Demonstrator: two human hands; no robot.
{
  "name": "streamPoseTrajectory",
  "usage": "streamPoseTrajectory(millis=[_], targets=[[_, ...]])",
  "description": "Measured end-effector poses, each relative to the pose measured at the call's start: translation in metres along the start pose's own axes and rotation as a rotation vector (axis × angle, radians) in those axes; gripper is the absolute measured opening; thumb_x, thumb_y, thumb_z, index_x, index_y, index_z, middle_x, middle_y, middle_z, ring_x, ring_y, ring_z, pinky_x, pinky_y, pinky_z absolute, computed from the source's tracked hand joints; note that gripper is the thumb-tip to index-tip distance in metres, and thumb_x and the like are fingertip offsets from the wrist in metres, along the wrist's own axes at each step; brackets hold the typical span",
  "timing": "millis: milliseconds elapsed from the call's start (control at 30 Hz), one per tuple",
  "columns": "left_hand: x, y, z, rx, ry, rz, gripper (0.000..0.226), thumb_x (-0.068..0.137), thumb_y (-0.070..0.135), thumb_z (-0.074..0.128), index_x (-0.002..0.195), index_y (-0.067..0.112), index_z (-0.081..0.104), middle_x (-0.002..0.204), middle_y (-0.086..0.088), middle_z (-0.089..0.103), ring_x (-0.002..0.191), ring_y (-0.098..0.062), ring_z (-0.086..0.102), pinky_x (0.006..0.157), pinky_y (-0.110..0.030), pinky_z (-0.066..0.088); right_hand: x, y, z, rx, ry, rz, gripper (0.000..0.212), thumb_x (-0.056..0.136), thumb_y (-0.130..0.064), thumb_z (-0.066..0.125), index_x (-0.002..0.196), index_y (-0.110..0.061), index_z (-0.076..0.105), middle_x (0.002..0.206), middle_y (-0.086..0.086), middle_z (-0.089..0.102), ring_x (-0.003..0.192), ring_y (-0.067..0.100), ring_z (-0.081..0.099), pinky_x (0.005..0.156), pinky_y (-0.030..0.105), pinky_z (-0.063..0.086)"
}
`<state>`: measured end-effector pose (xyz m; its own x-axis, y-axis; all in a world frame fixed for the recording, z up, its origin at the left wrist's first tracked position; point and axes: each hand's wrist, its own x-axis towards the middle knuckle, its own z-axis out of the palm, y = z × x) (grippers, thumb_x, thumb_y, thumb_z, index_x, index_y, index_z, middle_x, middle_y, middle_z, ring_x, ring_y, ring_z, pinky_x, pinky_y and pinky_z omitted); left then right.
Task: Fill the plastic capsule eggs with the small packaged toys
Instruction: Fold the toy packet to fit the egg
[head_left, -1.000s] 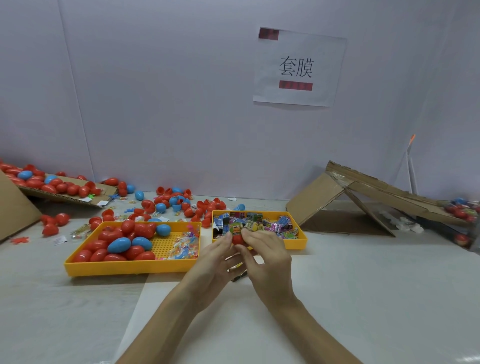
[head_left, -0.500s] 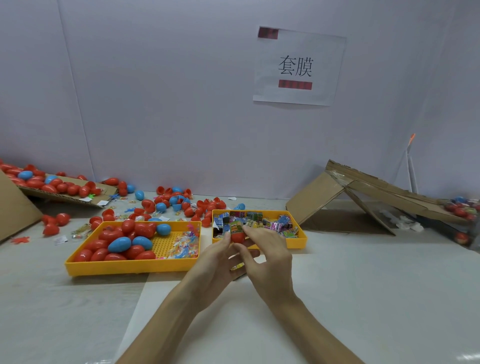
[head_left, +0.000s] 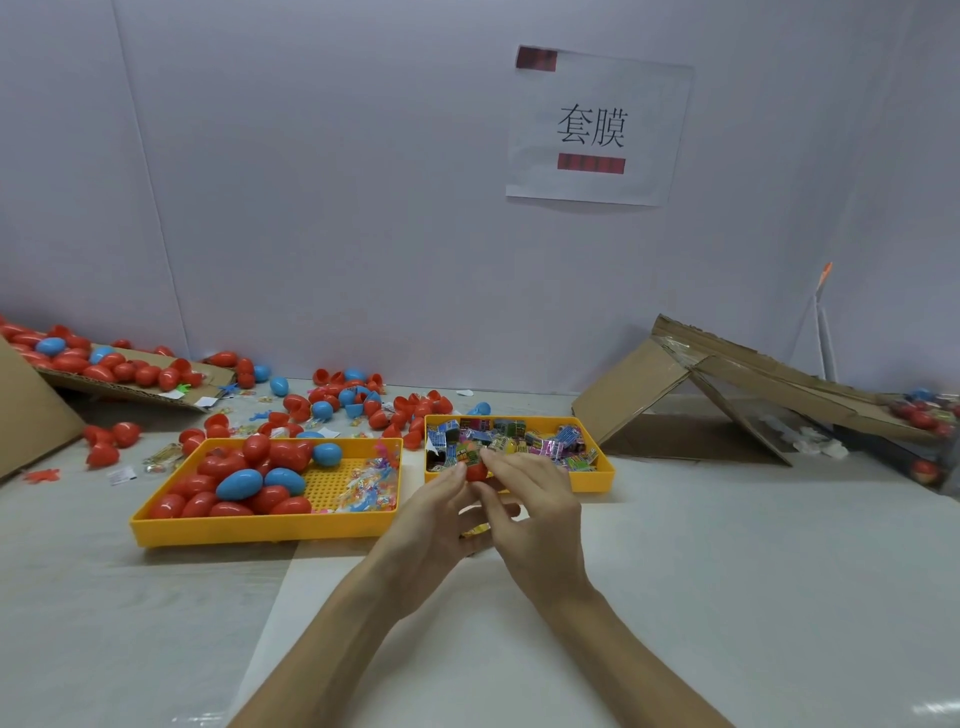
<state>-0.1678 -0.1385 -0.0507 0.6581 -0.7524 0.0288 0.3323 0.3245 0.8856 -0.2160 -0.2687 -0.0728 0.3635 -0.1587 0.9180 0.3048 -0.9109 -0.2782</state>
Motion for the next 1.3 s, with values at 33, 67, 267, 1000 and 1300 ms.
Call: streamPoseTrajectory(millis=[33, 67, 267, 1000, 1300], targets=[[0.0, 0.0, 0.0, -0.002, 0.004, -0.004, 0.053, 0.099, 0.044, 0.047, 0.137, 0.01, 0.058, 0.133, -0.017, 0.064, 0.122, -0.032, 0.063, 0.1, -0.044, 0.054, 0.001, -0.001, 0.0, 0.01, -0.008, 0.018, 0.035, 0.084, -0.018, 0.076, 0.119, -0.013, 0.073, 0.107, -0.005, 0.073, 0.106, 0.01, 0.061, 0.096, 0.025, 0.044], [0.0, 0.001, 0.0, -0.003, 0.008, -0.008, 0.053, 0.098, 0.045, 0.047, 0.136, 0.01, 0.059, 0.132, -0.015, 0.066, 0.118, -0.029, 0.065, 0.096, -0.042, 0.055, 0.001, -0.001, 0.0, 0.019, -0.012, 0.035, 0.037, 0.084, -0.02, 0.076, 0.12, -0.013, 0.072, 0.106, -0.006, 0.072, 0.106, 0.008, 0.06, 0.097, 0.023, 0.043], [0.001, 0.002, 0.002, 0.011, 0.042, -0.001, 0.044, 0.097, 0.046, 0.048, 0.12, 0.019, 0.074, 0.126, -0.013, 0.07, 0.109, -0.024, 0.069, 0.094, -0.042, 0.052, 0.0, 0.001, -0.002, -0.008, -0.004, 0.032, 0.029, 0.083, -0.019, 0.076, 0.112, -0.014, 0.075, 0.107, -0.005, 0.074, 0.105, 0.012, 0.064, 0.096, 0.026, 0.043], [0.001, 0.003, 0.002, -0.015, 0.088, -0.019, 0.047, 0.102, 0.043, 0.039, 0.12, 0.016, 0.073, 0.127, -0.016, 0.069, 0.114, -0.029, 0.064, 0.094, -0.042, 0.053, 0.002, 0.0, -0.003, 0.005, -0.019, 0.033, 0.029, 0.083, -0.016, 0.076, 0.111, -0.014, 0.075, 0.108, -0.005, 0.073, 0.104, 0.013, 0.065, 0.095, 0.03, 0.045], [0.001, 0.003, 0.002, 0.089, 0.131, 0.035, 0.046, 0.102, 0.049, 0.042, 0.121, 0.017, 0.068, 0.122, -0.009, 0.072, 0.119, -0.026, 0.066, 0.104, -0.047, 0.049, 0.004, -0.006, -0.005, 0.163, -0.02, 0.091, 0.024, 0.092, -0.023, 0.067, 0.112, -0.014, 0.075, 0.104, -0.008, 0.074, 0.101, 0.008, 0.066, 0.095, 0.029, 0.05]])
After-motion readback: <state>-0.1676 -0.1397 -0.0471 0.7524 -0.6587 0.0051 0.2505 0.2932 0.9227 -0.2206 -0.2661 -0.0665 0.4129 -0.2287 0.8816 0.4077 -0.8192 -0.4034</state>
